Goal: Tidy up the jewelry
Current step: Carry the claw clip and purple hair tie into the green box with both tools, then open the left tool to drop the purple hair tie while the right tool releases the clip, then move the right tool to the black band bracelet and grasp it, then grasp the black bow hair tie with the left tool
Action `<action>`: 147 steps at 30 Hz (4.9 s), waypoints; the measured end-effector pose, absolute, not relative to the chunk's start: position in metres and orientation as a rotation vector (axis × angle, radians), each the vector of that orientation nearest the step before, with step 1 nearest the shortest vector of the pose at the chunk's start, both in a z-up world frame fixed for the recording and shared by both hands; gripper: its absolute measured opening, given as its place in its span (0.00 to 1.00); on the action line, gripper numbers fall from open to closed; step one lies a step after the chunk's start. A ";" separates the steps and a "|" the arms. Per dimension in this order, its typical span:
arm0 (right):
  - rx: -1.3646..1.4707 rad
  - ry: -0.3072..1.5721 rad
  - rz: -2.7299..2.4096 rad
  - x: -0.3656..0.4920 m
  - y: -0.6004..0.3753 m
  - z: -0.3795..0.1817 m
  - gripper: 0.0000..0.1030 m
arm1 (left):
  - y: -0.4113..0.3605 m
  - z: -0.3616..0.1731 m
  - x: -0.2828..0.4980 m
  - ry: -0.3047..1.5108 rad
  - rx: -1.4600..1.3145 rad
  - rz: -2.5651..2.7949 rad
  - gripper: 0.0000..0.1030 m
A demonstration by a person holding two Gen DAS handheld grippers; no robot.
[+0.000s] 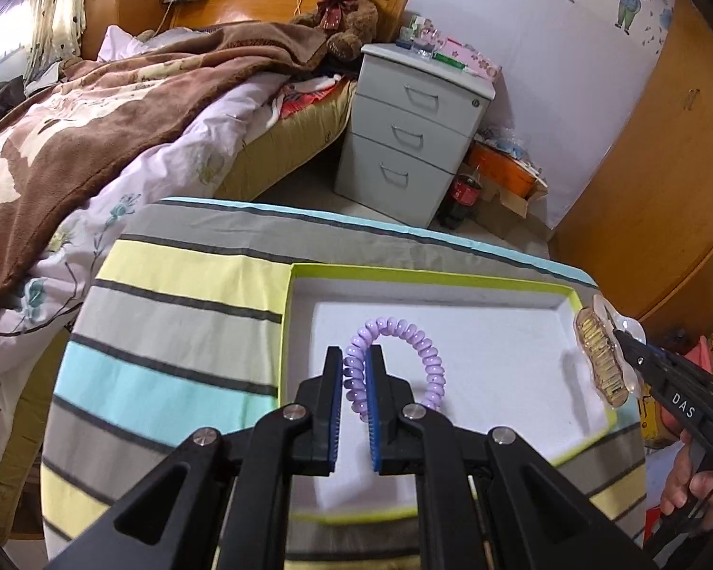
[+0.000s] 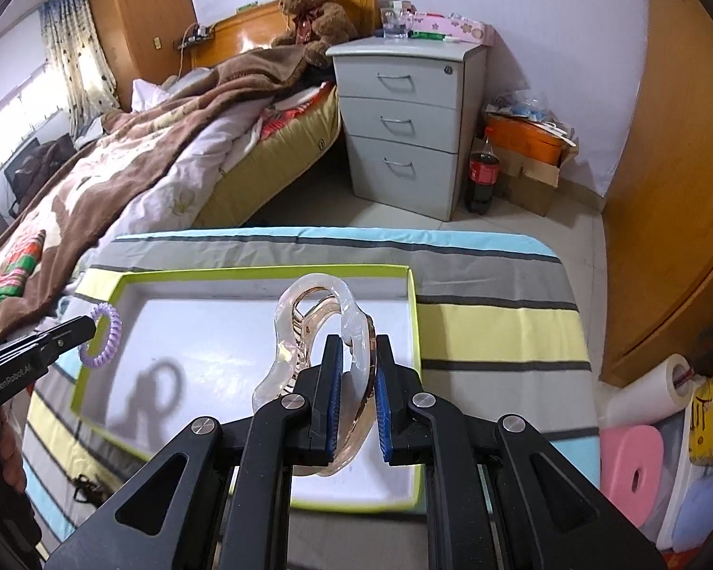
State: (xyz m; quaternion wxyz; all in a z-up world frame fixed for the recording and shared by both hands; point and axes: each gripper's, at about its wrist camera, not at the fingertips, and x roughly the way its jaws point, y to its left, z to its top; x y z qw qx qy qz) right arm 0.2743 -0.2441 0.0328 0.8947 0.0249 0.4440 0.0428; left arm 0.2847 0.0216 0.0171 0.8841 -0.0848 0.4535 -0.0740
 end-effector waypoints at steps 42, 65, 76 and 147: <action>0.023 0.971 0.045 0.309 -0.240 -0.006 0.13 | 0.011 -0.023 0.318 1.018 -0.167 -0.125 0.23; 0.088 0.860 0.082 0.237 -0.237 0.042 0.18 | 0.006 0.036 0.238 0.869 -0.114 -0.145 0.67; 0.100 0.811 0.102 0.174 -0.230 0.057 0.29 | 0.019 0.048 0.185 0.827 -0.106 -0.137 0.69; 0.166 0.859 0.058 0.073 -0.248 0.011 0.08 | 0.041 -0.023 0.141 0.946 -0.152 -0.134 0.82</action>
